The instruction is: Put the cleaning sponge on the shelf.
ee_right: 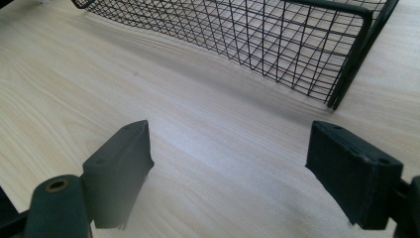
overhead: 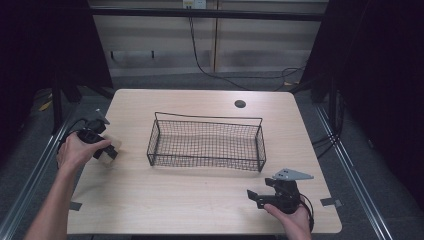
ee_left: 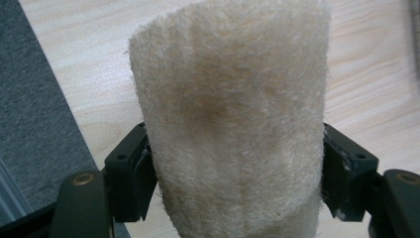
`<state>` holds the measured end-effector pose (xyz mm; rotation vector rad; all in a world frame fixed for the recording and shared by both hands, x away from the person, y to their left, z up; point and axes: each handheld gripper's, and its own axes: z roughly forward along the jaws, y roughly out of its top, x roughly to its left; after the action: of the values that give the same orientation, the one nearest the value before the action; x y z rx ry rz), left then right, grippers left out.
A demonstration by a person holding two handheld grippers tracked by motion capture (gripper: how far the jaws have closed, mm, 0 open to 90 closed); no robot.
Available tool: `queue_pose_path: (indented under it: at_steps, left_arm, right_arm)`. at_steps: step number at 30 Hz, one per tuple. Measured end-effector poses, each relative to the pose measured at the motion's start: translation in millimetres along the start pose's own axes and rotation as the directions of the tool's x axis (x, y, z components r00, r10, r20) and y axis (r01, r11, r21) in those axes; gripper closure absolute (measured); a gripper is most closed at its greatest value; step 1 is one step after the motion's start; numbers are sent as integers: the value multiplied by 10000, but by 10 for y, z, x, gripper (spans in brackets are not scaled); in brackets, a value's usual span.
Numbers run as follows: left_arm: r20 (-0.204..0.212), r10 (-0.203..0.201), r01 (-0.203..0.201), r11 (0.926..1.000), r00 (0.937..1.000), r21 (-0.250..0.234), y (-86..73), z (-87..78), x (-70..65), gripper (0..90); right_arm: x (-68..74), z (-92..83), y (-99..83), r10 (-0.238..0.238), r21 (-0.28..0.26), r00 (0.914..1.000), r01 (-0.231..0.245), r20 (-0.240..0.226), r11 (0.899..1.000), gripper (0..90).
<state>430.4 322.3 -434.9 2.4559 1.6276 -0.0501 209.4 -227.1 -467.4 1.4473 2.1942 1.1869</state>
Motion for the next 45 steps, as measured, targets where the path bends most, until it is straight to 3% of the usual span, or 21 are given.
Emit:
queue_pose_path:
  at_steps: [5,9,14,23,28,32,41,44,45]
  left_arm:
    - [60,-29,30,9999,10000,-148,-49,-64,15,276]
    - [358,-358,370,9987,9987,-342,-67,-79,18,276]
    - [469,-239,262,9985,9986,-487,-83,-108,-19,276]
    - [646,324,-276,9969,9974,-734,-138,-186,-91,276]
    - [598,152,-92,9951,9981,-984,-177,-238,-109,277]
    - [909,315,-212,9934,9954,-1126,-220,-311,-121,277]
    - [677,956,-864,9881,9931,-1270,-268,-464,-227,277]
    - [718,935,-825,9862,9930,-1437,-281,-504,-250,277]
    - [532,906,-809,9835,9945,-1616,-295,-566,-265,277]
  right_arm:
    - [-3,3,-1,7,13,10000,-7,-5,10000,174]
    - [2,5,-3,-9,11,10000,9,-51,10000,174]
    - [-8,15,-1,29,14,10000,-29,-55,10000,174]
    - [-5,8,-1,17,8,10000,-17,-60,10000,174]
    - [1,4,-1,18,10,10000,-17,-52,10000,174]
    - [-1,4,0,0,19,10000,1,-45,10000,174]
    - [8,3,3,-32,22,10000,32,-66,10000,174]
    - [7,6,4,-27,21,10000,27,-61,10000,174]
    - [8,6,3,-28,28,10000,28,-66,10000,174]
